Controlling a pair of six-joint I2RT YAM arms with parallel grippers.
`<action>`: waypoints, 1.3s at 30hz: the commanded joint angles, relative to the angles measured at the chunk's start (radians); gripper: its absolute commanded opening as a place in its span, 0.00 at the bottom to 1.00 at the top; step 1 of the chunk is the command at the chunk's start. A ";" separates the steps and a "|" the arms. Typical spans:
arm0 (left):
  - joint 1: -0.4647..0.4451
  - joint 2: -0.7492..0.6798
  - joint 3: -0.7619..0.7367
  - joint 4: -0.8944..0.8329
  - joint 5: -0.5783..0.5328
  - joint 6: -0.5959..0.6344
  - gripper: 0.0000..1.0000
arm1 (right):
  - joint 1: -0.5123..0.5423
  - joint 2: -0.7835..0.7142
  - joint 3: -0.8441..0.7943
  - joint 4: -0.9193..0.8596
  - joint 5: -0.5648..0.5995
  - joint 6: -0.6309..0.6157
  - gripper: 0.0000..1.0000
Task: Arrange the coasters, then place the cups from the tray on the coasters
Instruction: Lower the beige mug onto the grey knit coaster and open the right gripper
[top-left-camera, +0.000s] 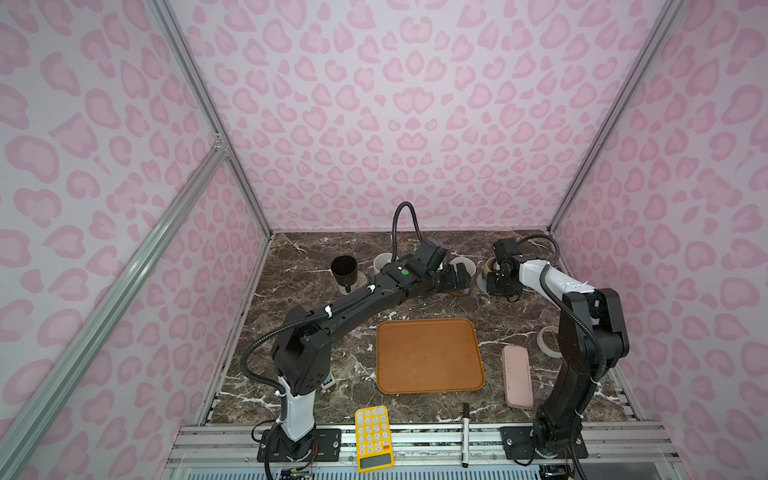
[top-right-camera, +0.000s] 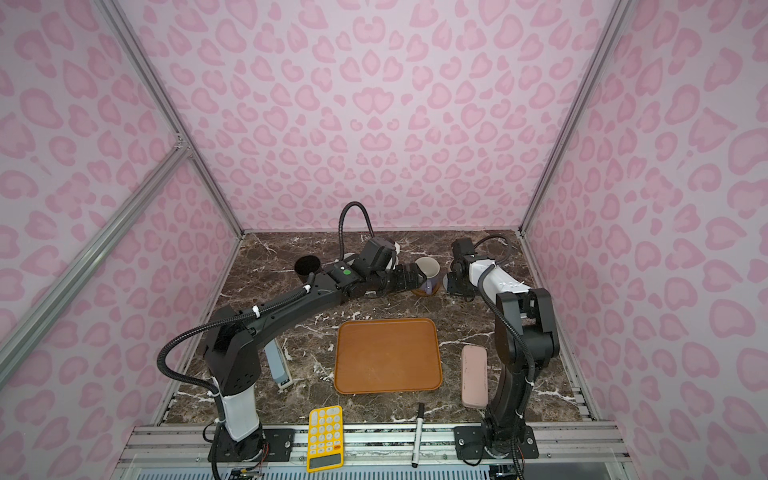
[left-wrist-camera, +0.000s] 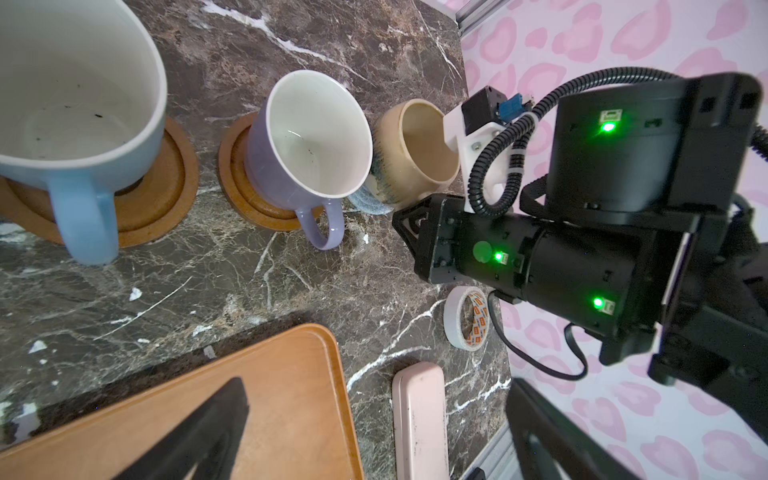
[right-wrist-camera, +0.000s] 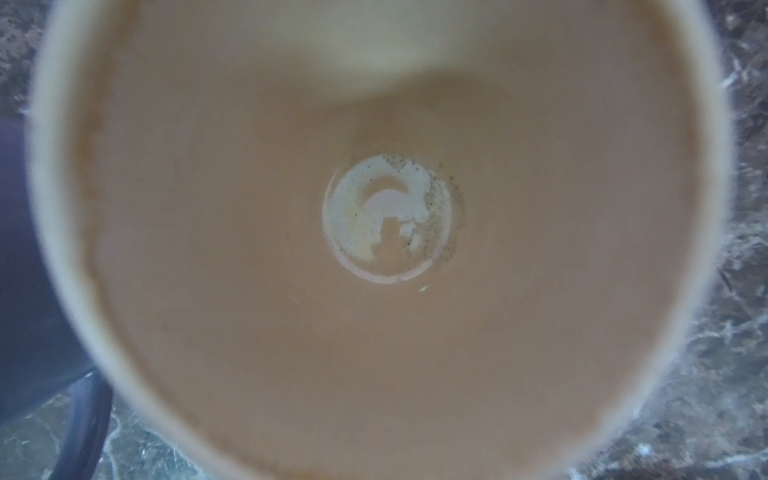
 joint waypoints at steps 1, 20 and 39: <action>0.000 -0.021 -0.013 0.020 0.005 0.007 0.99 | 0.003 0.005 -0.016 0.020 0.009 -0.017 0.00; 0.001 -0.063 -0.060 0.027 -0.009 0.006 0.98 | -0.002 0.004 0.002 -0.050 0.053 0.007 0.47; 0.002 -0.170 -0.133 0.025 -0.114 0.039 0.98 | -0.001 -0.128 -0.055 -0.045 0.078 0.011 0.46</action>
